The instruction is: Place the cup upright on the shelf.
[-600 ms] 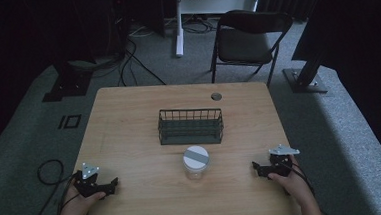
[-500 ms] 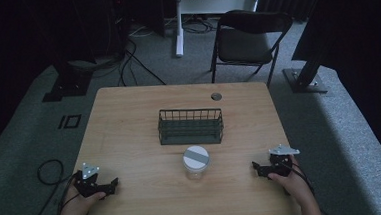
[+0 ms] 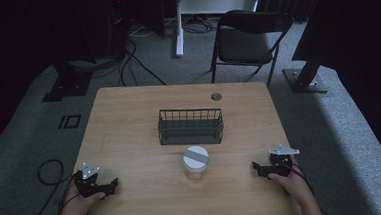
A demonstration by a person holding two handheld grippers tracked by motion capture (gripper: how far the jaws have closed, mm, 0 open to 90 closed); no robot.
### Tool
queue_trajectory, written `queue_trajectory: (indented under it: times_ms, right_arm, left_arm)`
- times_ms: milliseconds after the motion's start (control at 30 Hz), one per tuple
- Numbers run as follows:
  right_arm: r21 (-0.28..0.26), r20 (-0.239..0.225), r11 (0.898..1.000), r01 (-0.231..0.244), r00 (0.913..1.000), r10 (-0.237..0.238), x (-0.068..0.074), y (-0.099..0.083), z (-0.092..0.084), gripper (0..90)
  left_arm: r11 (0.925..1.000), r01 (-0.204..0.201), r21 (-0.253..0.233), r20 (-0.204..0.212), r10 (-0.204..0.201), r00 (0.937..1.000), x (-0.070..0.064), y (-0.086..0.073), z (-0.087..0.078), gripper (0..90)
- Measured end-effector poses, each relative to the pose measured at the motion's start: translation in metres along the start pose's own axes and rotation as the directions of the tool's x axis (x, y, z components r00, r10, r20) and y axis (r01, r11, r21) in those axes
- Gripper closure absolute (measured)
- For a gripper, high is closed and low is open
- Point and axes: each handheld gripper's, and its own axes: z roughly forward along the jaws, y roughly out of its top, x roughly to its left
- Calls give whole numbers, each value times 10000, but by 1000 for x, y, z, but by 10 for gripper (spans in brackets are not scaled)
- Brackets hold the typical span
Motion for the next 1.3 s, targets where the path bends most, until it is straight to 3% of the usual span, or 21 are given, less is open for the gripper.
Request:
queue_trajectory:
  times_ms: [767, 933, 1000, 1067, 1300]
  right_arm:
    - [-17, -20, 10000, 24, 10000, -24, 0, 0, 0, 110]
    - [-144, -306, 9999, -65, 9995, 61, -1, 0, -1, 114]
    - [-194, -514, 9997, 128, 9986, -137, 1, 0, -2, 126]
    - [-210, -415, 9993, 323, 9986, -332, 3, 1, -2, 126]
    - [-521, -541, 9973, 509, 9971, -537, 7, 7, -7, 127]
  left_arm:
    - [10000, 17, -11, -1, -17, 10000, 0, 0, 0, 20]
    - [10000, 16, -14, 1, -16, 10000, 0, 0, 0, 20]
    - [10000, 28, -21, 4, -28, 10000, 0, 0, 0, 20]
    - [10000, 19, -13, -2, -19, 10000, 0, 0, 0, 20]
    - [10000, 22, -18, 0, -22, 10000, 0, 0, 0, 20]
